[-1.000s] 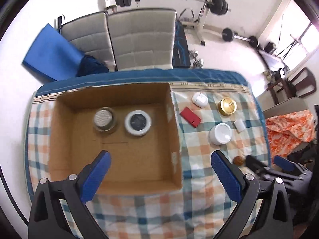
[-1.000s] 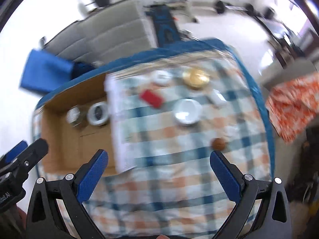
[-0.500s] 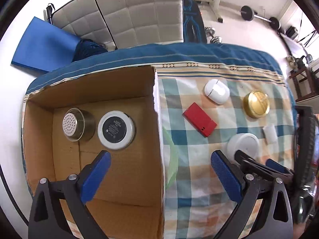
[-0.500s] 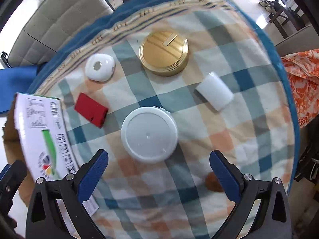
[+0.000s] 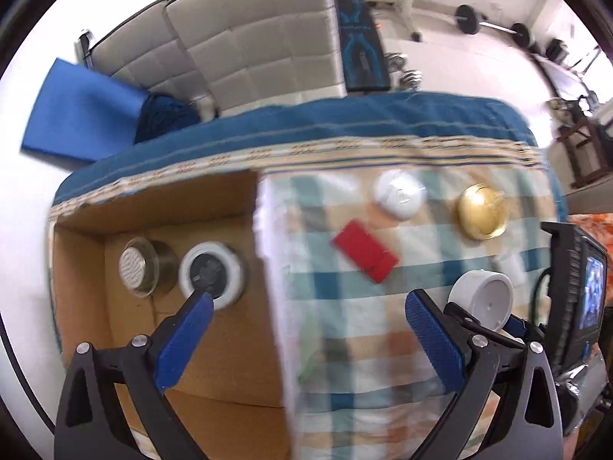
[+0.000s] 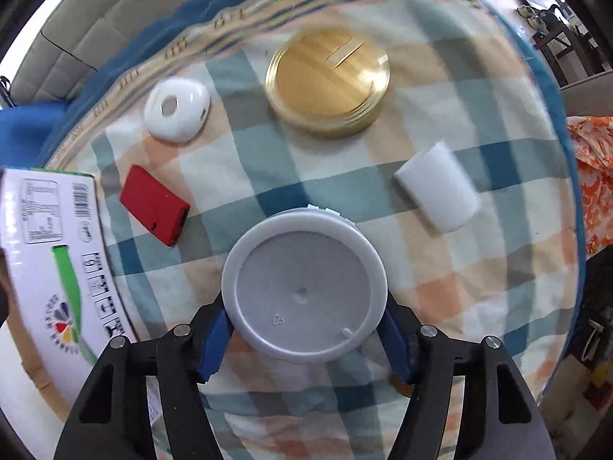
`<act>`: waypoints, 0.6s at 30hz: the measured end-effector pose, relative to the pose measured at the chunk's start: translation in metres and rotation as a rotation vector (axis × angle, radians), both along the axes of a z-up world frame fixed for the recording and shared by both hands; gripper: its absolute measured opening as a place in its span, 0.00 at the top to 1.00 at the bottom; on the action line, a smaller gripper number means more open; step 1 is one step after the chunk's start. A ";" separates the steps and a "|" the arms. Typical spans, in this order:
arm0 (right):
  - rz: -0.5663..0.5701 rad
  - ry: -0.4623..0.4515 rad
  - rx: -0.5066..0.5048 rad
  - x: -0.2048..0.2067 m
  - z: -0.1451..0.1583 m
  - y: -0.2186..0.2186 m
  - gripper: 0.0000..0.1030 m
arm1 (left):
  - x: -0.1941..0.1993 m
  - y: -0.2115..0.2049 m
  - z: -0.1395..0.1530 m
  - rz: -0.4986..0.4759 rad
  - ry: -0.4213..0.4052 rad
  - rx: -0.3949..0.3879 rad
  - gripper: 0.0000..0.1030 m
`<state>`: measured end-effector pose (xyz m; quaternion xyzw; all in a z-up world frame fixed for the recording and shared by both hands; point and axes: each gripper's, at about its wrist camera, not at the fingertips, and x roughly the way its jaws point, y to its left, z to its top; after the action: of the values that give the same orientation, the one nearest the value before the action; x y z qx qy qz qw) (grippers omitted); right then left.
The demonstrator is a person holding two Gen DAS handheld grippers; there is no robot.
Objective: Organize rigid objects
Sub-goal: 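Grasp the white round lid with the right tool while the left tool grasps the gold tin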
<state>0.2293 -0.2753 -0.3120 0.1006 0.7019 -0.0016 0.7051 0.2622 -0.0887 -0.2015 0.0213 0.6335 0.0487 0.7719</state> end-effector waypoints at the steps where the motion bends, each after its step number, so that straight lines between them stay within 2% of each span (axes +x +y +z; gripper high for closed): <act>1: -0.006 -0.014 0.000 -0.002 0.007 -0.008 0.33 | 0.003 -0.007 0.003 -0.011 -0.005 -0.012 0.00; 4: -0.040 -0.050 -0.016 -0.004 0.026 -0.040 0.33 | 0.019 -0.032 0.002 -0.053 0.004 -0.068 0.00; 7: -0.085 -0.060 -0.050 0.006 0.029 -0.076 0.33 | 0.041 -0.061 -0.010 -0.094 0.025 -0.128 0.00; 11: -0.151 -0.049 -0.055 0.028 0.021 -0.119 0.33 | 0.078 -0.099 -0.046 -0.157 0.125 -0.208 0.00; 18: -0.194 -0.020 -0.041 0.054 -0.001 -0.150 0.33 | 0.122 -0.138 -0.103 -0.184 0.251 -0.209 0.01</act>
<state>0.2838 -0.4256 -0.3132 0.1536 0.6817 -0.0834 0.7105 0.3843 -0.2265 -0.3048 0.0047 0.7219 -0.0911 0.6859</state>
